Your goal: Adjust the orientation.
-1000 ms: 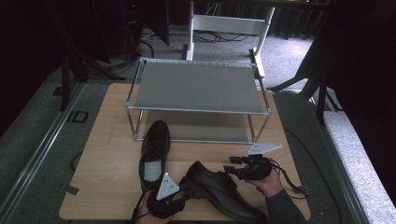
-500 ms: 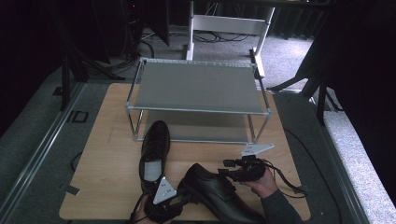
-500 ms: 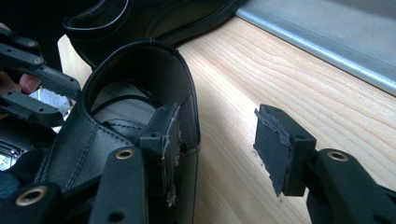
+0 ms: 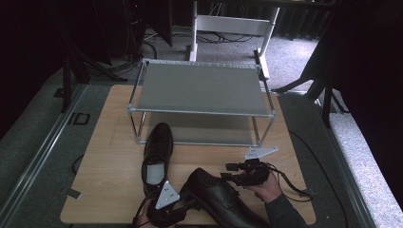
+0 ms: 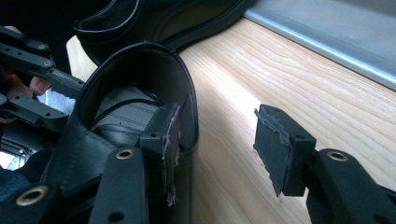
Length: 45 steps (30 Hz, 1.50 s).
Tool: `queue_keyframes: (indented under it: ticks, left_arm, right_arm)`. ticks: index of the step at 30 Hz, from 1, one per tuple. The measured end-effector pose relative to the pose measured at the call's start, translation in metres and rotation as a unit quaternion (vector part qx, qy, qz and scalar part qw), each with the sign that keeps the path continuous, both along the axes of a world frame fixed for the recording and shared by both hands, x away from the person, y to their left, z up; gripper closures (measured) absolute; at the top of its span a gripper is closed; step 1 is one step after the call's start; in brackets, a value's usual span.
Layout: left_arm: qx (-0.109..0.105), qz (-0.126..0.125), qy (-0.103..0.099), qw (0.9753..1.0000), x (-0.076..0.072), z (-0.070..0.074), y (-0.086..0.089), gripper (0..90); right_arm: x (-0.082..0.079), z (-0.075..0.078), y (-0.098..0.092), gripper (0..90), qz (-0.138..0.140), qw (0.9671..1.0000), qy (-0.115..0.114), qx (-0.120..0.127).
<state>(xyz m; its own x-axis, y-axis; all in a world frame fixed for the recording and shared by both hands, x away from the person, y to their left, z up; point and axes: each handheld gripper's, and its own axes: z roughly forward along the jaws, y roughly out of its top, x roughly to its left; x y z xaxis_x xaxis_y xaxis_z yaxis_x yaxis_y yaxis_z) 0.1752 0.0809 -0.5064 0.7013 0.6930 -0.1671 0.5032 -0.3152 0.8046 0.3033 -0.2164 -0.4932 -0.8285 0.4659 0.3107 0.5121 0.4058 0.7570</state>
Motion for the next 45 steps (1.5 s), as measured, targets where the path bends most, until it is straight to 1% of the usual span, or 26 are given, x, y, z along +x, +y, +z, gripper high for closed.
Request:
queue_keyframes:
  ticks: [2,3,5,9,11,13,15,17,20,23,25,28,29,31,32,33,34,36,37,39,42,45]
  left_arm:
    - [0.001,-0.005,-0.002,1.0,-0.001,0.0,-0.001,64.6]
    - [0.005,-0.006,-0.002,1.0,-0.001,0.0,-0.001,64.5]
    - [0.002,-0.006,0.0,1.0,-0.001,0.0,0.0,64.6]
    - [0.001,-0.008,0.001,1.0,-0.002,0.0,0.0,64.5]
    - [0.0,-0.009,0.001,1.0,-0.002,0.0,0.0,64.3]
    - [0.001,-0.01,0.001,1.0,-0.001,0.0,0.0,64.1]
    - [0.001,-0.009,0.002,1.0,-0.001,0.0,0.0,64.0]
    - [0.002,-0.01,0.002,1.0,-0.001,0.0,0.0,63.9]
    - [0.002,-0.01,0.003,0.9999,-0.001,-0.001,0.0,64.0]
    - [0.003,-0.011,0.002,0.9999,-0.001,-0.001,0.0,64.1]
    - [-0.001,-0.011,0.001,0.9999,0.0,-0.001,0.0,64.0]
    - [-0.004,-0.008,-0.001,1.0,0.001,0.0,-0.001,63.4]
    - [-0.006,-0.008,-0.003,1.0,0.002,0.0,-0.001,62.9]
    - [-0.006,-0.007,-0.003,1.0,0.003,0.001,-0.002,62.7]
    - [-0.006,-0.007,-0.003,0.9999,0.003,0.001,-0.002,62.5]
    - [-0.005,-0.007,-0.003,1.0,0.003,0.001,-0.002,62.6]
    - [0.0,-0.005,-0.001,1.0,0.003,0.001,-0.003,62.5]
    - [0.0,-0.008,0.004,1.0,0.003,-0.002,-0.004,62.2]
    - [0.001,-0.01,0.005,0.9999,0.003,-0.003,-0.004,62.2]
    - [0.001,-0.013,0.008,0.9999,0.003,-0.005,-0.006,62.2]
    - [0.001,-0.018,0.011,0.9998,0.004,-0.007,-0.01,62.2]
    - [0.004,-0.023,0.015,0.9996,0.005,-0.009,-0.013,62.2]
  right_arm:
    - [-0.001,0.001,0.001,49.2,0.002,1.0,-0.002,-0.002]
    - [-0.001,0.0,0.002,49.2,0.007,1.0,0.002,0.002]
    - [-0.003,0.0,0.003,49.3,0.01,0.9999,0.004,0.003]
    - [-0.006,0.002,0.004,48.9,0.012,0.9999,0.0,0.004]
    - [-0.006,0.002,0.005,49.4,0.01,0.9999,-0.004,0.0]
    - [-0.005,0.003,0.008,49.6,0.002,0.9999,-0.008,-0.013]
    - [-0.003,0.003,0.012,49.5,0.008,0.9999,0.0,-0.01]
    - [-0.002,0.002,0.016,49.8,0.017,0.9998,0.003,-0.014]
    - [0.001,-0.003,0.024,53.4,0.028,0.9992,0.013,-0.025]
    - [0.003,-0.006,0.029,60.0,0.037,0.9988,0.024,-0.024]
    - [0.005,-0.009,0.033,63.3,0.035,0.9983,0.03,-0.034]
    - [0.008,-0.011,0.039,68.9,0.042,0.9973,0.039,-0.047]
    - [0.009,-0.011,0.041,72.4,0.042,0.9968,0.042,-0.053]
    - [0.01,-0.012,0.043,82.1,0.051,0.9961,0.046,-0.056]
    - [0.009,-0.012,0.044,85.0,0.056,0.9958,0.045,-0.056]
    - [0.008,-0.011,0.045,85.9,0.055,0.9959,0.042,-0.058]
    - [0.008,-0.01,0.045,86.2,0.055,0.9959,0.042,-0.058]
    - [0.006,-0.007,0.042,86.5,0.058,0.9961,0.041,-0.053]
    - [0.005,-0.005,0.041,86.6,0.059,0.9963,0.036,-0.051]
    - [0.004,-0.001,0.038,86.8,0.055,0.9966,0.026,-0.056]
    - [0.005,0.006,0.033,86.8,0.037,0.997,0.011,-0.067]
    - [0.012,0.011,0.032,86.9,0.005,0.9962,-0.006,-0.087]
